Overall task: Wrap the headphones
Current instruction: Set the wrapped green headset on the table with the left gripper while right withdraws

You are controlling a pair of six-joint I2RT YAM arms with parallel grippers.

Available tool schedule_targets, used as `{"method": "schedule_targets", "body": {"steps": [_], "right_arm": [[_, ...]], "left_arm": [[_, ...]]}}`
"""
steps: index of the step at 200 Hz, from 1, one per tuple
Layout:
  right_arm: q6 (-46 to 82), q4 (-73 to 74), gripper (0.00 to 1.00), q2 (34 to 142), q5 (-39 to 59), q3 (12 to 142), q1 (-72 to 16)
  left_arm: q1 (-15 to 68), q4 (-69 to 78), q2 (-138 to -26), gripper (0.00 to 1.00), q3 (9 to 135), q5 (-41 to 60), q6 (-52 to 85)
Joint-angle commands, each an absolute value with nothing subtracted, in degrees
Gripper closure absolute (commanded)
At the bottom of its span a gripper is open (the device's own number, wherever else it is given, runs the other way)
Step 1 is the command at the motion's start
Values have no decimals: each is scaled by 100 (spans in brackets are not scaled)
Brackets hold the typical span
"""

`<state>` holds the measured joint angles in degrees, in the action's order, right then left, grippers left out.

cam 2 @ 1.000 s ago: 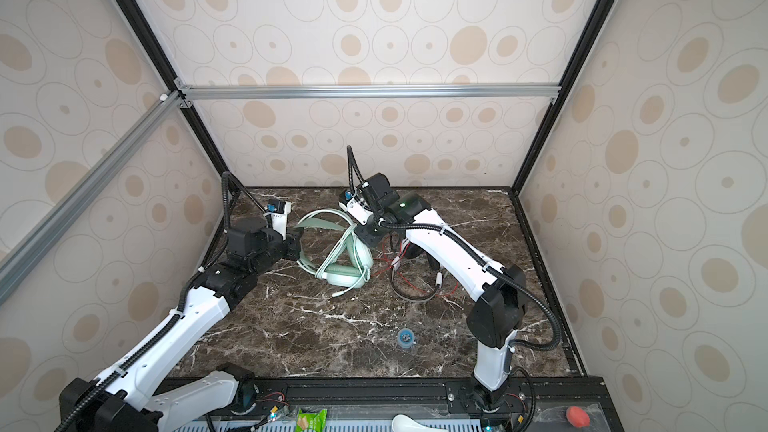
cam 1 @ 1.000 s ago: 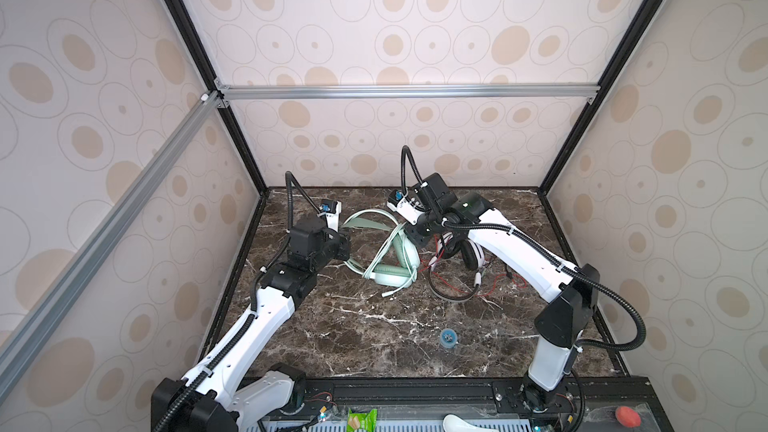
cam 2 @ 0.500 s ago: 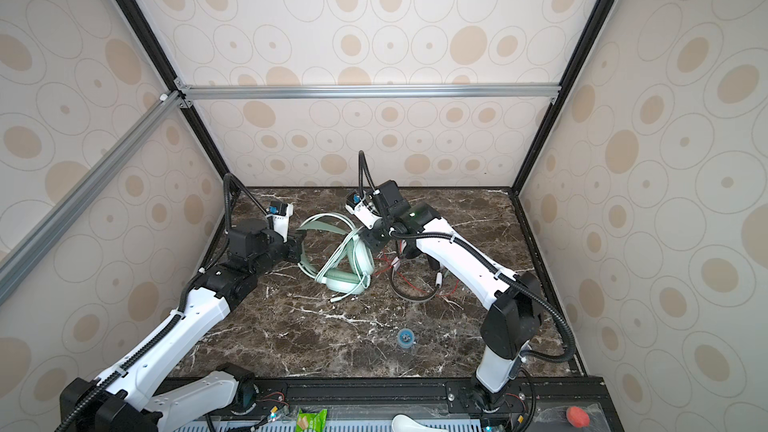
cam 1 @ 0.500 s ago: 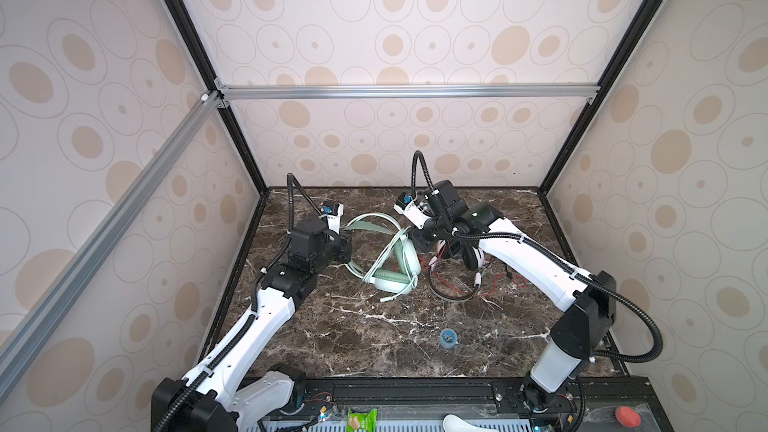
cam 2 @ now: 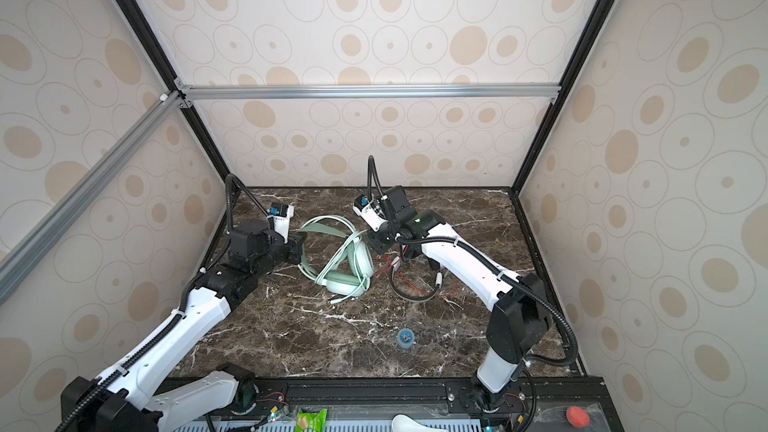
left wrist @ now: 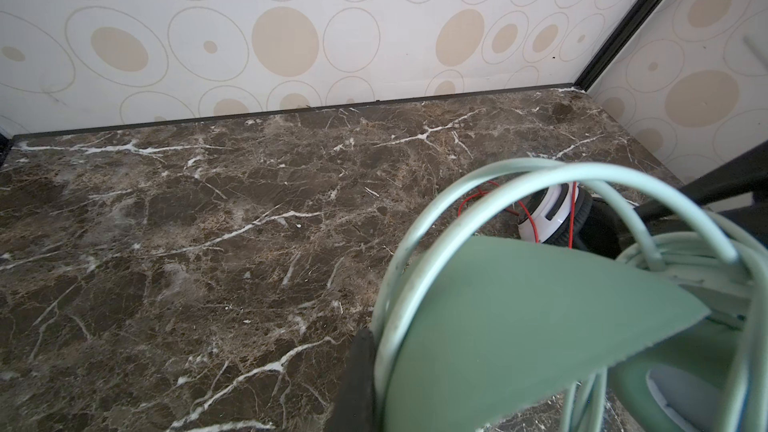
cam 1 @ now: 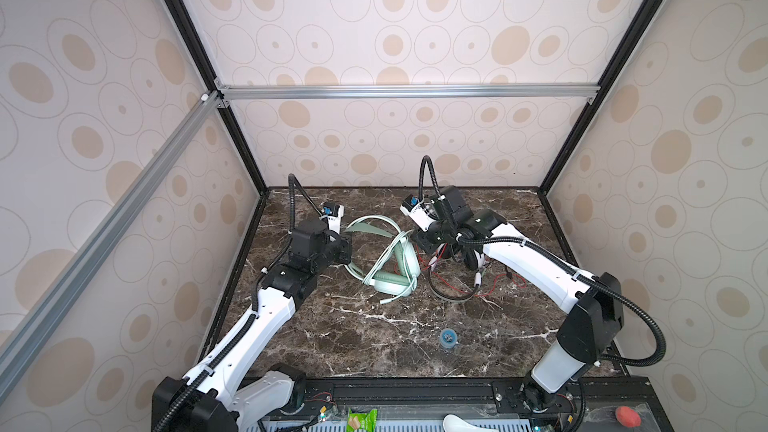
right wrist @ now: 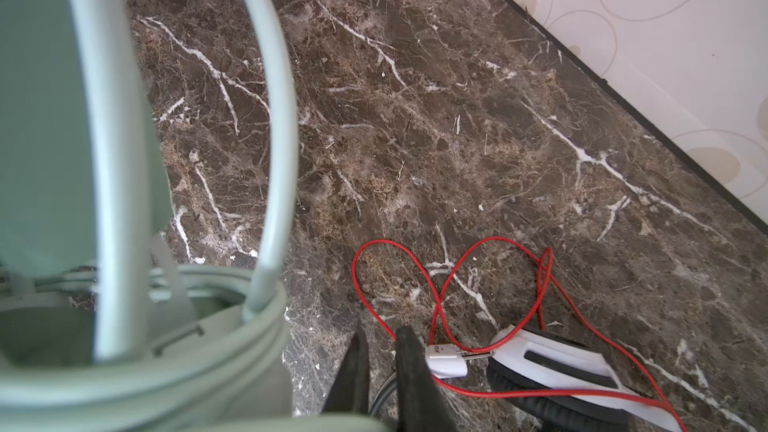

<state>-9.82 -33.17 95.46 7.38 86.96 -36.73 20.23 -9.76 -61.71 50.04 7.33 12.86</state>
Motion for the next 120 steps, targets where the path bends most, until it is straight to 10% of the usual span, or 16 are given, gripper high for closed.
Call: {"method": "schedule_targets", "body": {"steps": [1,120], "right_arm": [[-844,-3139,80,9387,631,8510,-3535],[-689,-2884,39,8993,639,7828,-3221]], "left_arm": [[2039,-776,-6117,100,5278,857,1586],[1969,-1250,-6546,100,5502,421,1814]]}}
